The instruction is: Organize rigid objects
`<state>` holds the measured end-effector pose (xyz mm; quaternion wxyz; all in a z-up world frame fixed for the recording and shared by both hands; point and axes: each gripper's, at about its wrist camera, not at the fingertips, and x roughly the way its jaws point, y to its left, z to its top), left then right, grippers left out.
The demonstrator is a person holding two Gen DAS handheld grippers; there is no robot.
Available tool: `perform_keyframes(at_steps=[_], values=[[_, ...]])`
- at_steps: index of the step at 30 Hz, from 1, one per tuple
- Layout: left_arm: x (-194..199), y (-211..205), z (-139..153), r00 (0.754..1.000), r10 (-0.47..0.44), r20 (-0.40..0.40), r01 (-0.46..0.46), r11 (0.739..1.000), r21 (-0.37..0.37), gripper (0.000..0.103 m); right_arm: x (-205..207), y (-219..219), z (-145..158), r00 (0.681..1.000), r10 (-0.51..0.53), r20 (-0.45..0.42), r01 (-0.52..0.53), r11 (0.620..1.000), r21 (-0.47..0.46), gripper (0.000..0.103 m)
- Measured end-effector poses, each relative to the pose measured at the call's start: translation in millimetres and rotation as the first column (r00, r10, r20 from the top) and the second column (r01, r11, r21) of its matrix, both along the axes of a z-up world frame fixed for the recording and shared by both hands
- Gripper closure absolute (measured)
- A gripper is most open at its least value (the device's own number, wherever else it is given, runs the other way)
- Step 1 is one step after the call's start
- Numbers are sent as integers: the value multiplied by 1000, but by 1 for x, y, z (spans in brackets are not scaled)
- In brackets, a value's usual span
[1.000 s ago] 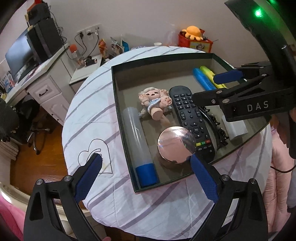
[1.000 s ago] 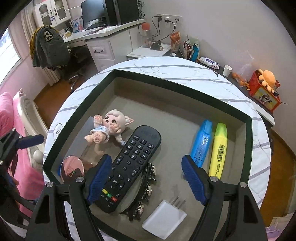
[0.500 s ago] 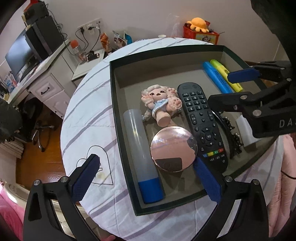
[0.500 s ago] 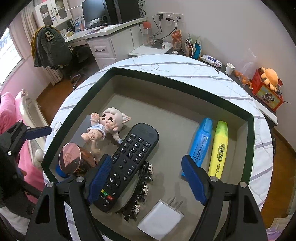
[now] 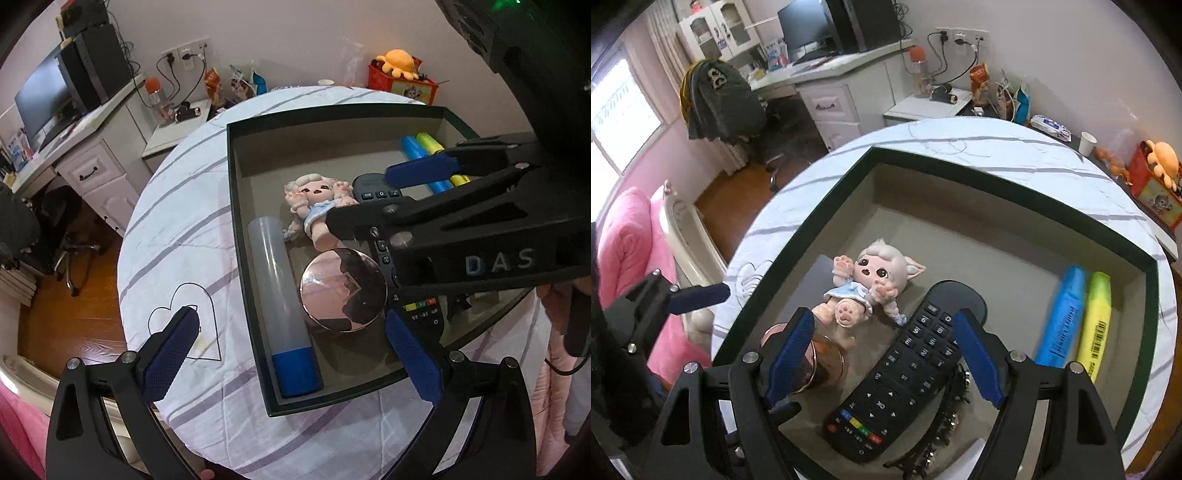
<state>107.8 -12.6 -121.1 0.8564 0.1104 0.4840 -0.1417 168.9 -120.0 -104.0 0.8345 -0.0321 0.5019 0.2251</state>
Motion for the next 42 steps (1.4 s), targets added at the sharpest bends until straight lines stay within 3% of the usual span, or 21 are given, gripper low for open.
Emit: perform_keyframes(at_steps=[2,6,19,24,31,37,42], values=[[2,3,0,1000,8,-2,-8,1000,-24,1,1,1,0,1000,5,7,-5,1000,22,49],[6,3,-1,1000,9,-9,-10,999,-41,1,1,3,2,1000,17,19,-18,999,27,59],[7,5,-3,1000,15,-20,-16,997,-72,1,13,3,6,997,-9,70,6,999,43,60],[5,6,-2,1000,6,-21,-8,997,-83,1,8,4,-3,1000,23,-15,-22,998,53,59],[5,6,-3,1000,9,-24,-11,997,-77,1,12,10,-12,996,65,-53,-60,995,83,59],[8,5,-3,1000,13,-23,-15,996,-85,1,15,6,-9,997,76,-15,-74,992,105,59],[9,8,-3,1000,10,-25,-13,995,-96,1,23,12,-6,996,83,25,-84,994,70,58]])
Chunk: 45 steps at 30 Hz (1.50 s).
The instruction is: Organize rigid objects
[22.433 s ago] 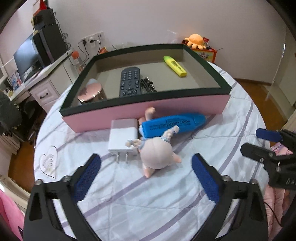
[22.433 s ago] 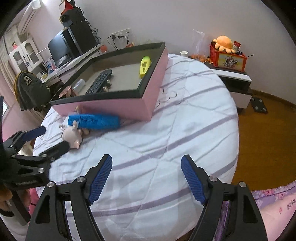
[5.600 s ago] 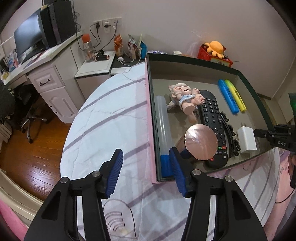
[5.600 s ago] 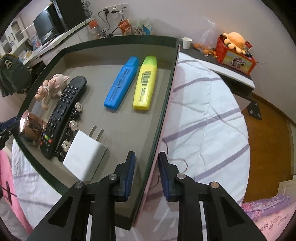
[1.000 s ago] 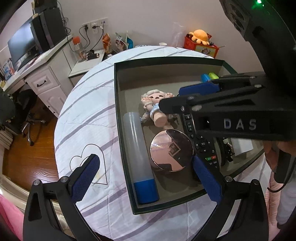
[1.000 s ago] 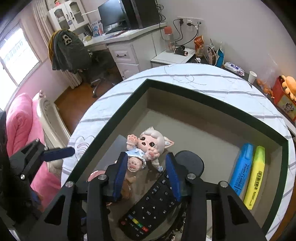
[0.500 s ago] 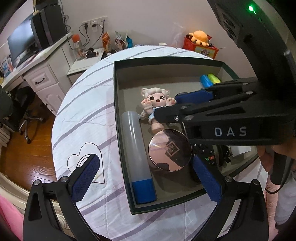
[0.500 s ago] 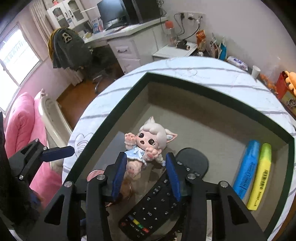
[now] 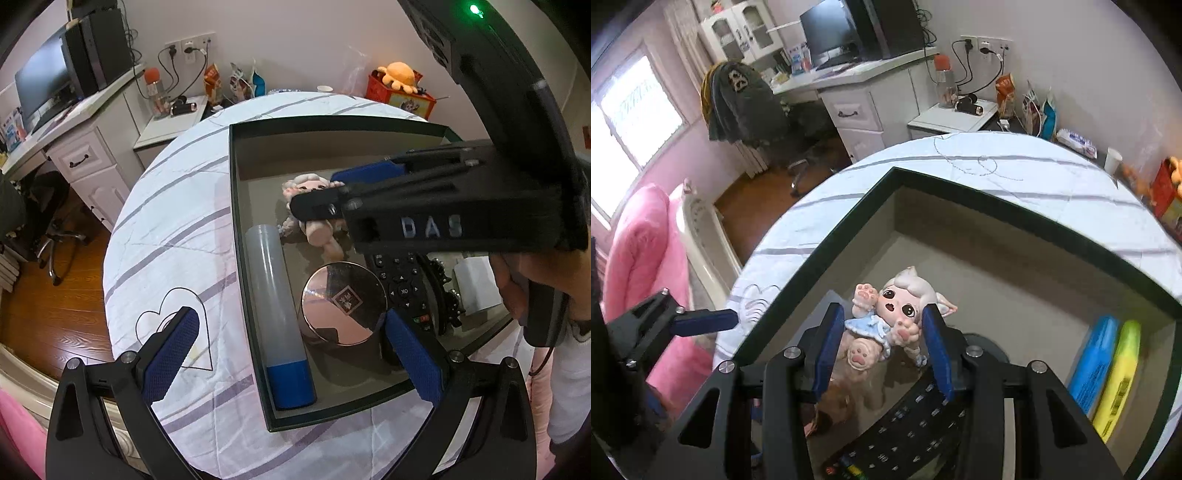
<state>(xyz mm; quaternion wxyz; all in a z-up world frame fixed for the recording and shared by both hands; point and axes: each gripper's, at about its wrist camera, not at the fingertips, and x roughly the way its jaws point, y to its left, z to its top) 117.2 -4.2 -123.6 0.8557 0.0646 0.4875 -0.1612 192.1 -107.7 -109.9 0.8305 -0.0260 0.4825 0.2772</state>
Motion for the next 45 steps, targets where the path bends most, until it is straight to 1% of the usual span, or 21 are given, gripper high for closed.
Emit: perform_keyframes(at_steps=[4,6,7,11,13,15,17,19,23,26,29,30,31,33,37,41,45], values=[[2,1,0,1000,0,-7,0,1000,-12,1,9,1,3,1000,1,15,-1,1000,4,58],[3,1,0,1000,6,-5,-6,1000,-17,1,15,3,-2,1000,-11,-4,11,999,-36,56],[3,1,1,1000,5,-8,-5,1000,-22,1,17,1,-2,1000,-18,-9,17,999,-29,56],[1,1,3,1000,-6,-6,6,1000,-21,1,10,1,-3,1000,-20,-18,19,999,-27,56],[-1,1,4,1000,-6,-2,6,1000,-20,1,5,-5,1,999,-37,-19,37,999,13,56],[-2,2,4,1000,-8,-1,8,1000,-22,1,2,-19,8,997,-69,-40,73,992,104,56],[-2,2,5,1000,-5,1,5,1000,-19,1,-3,-32,14,995,-93,-48,100,980,170,56],[-3,3,5,1000,-2,2,2,1000,-21,1,-5,-42,15,989,-126,-74,138,973,188,56],[-5,3,6,1000,-6,5,6,1000,-22,1,-6,-42,8,987,-126,-103,143,974,175,56],[-7,2,7,1000,-14,8,14,1000,-18,1,-8,-34,0,986,-120,-116,135,982,130,56],[-12,3,9,1000,-19,14,20,1000,-22,1,-15,-32,-7,986,-101,-135,117,986,119,56],[-12,3,10,1000,-18,15,18,1000,-22,1,-16,-32,-6,987,-90,-136,107,986,128,56],[-12,3,10,1000,-18,16,18,1000,-21,1,-18,-34,-1,988,-92,-127,112,979,167,56],[-14,3,10,1000,-18,15,18,1000,-20,1,-19,-40,11,989,-107,-98,125,971,202,56],[-16,5,12,1000,-16,20,17,999,-33,1,-12,-46,13,985,-153,-80,164,974,159,56],[-16,7,12,1000,-11,17,12,999,-30,1,-7,-42,1,985,-138,-108,152,978,140,56],[-17,6,14,1000,-8,21,8,999,-32,1,-14,-41,-3,984,-121,-129,139,980,141,56]])
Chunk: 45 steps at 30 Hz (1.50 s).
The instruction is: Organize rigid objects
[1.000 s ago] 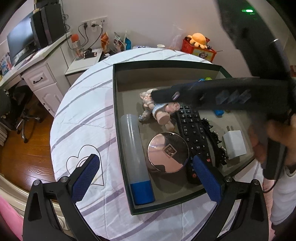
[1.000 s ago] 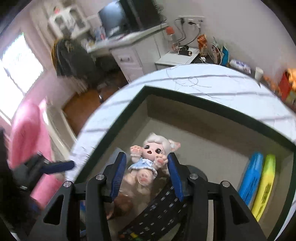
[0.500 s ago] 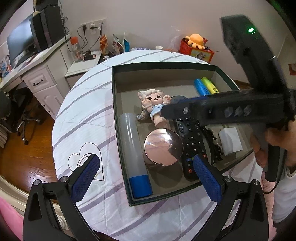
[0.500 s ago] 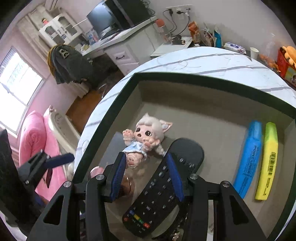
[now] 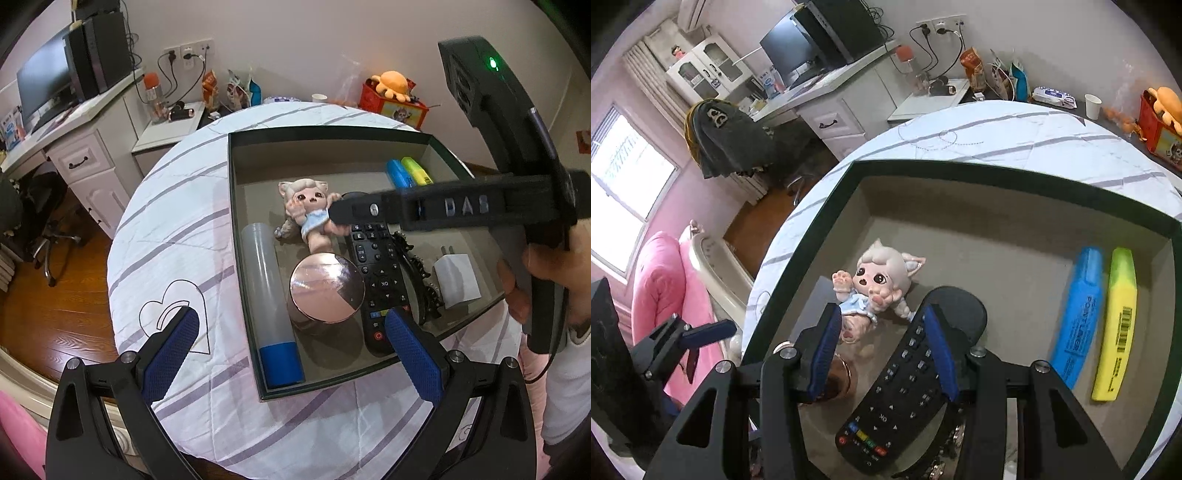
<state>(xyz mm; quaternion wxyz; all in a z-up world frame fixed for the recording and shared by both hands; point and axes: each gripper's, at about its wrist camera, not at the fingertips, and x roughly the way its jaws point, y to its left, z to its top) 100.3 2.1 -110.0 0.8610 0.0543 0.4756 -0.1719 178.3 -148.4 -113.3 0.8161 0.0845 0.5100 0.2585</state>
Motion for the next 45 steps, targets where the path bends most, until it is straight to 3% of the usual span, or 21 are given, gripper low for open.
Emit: perform_keyframes(at_steps=[12,41,45], values=[[-8,-6,2,1000,-9,6,9,1000,10,1,-13,7,-5,1000,14,5,-14,999,-44,56],[-10,-8,2,1000,0,6,0,1000,18,1,-15,-1,0,1000,-13,14,13,1000,-15,53],[-9,-9,6,1000,9,11,-10,1000,6,1,-22,-7,5,999,-19,35,20,999,-50,53]])
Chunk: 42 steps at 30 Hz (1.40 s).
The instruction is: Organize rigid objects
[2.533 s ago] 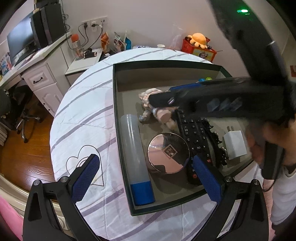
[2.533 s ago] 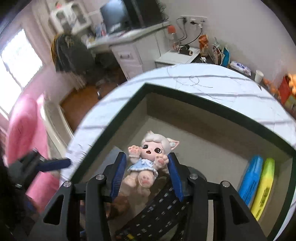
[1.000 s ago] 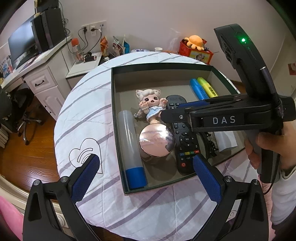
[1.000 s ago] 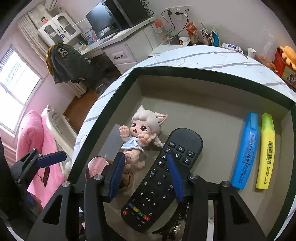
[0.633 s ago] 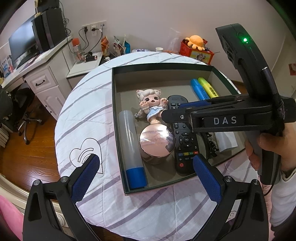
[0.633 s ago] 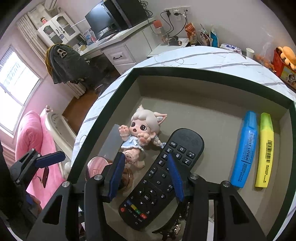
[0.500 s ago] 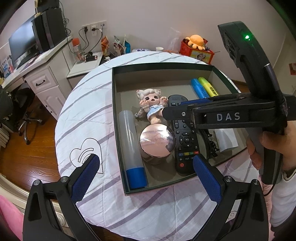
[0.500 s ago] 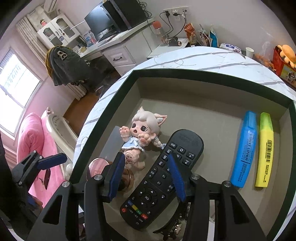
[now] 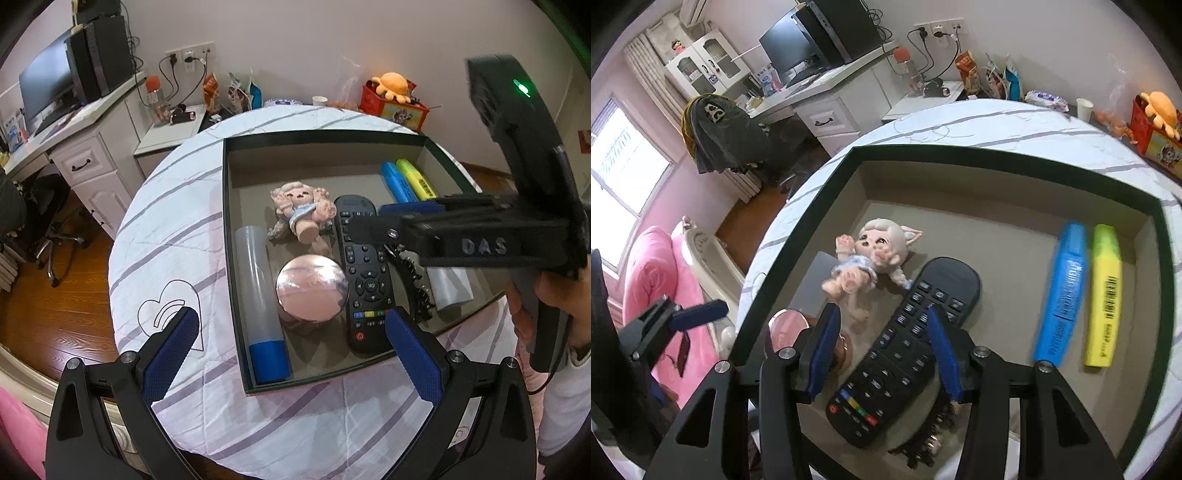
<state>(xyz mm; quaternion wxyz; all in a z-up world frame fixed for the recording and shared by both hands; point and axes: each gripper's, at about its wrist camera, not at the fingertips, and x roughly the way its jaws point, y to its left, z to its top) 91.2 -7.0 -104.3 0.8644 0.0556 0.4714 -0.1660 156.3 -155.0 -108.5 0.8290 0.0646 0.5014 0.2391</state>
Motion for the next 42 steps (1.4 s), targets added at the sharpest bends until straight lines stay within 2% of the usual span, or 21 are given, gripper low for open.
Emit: perform_keyframes(at_steps=[3,6,10,17,21,27,42], values=[[2,-5,5,1000,4,10,-4,1000,-4,1,-8,-9,6,1000,-18,18,19,999,-30,52],[4,-14,11,1000,3,19,-3,1000,-19,1,-20,-22,17,996,-60,61,66,994,-89,35],[5,-29,21,999,4,46,-3,1000,-21,1,-34,-41,34,989,-107,105,121,983,-141,23],[1,-55,36,993,32,116,-33,999,8,1,-55,-69,55,974,-166,155,196,960,-200,21],[-7,-64,44,984,52,168,-58,998,30,1,-72,-78,63,953,-207,219,259,934,-248,21],[-19,-74,49,977,61,204,-73,996,51,1,-89,-87,71,935,-246,256,309,919,-246,21],[-39,-86,63,965,76,252,-95,994,63,0,-109,-93,78,923,-268,277,329,922,-202,20]])
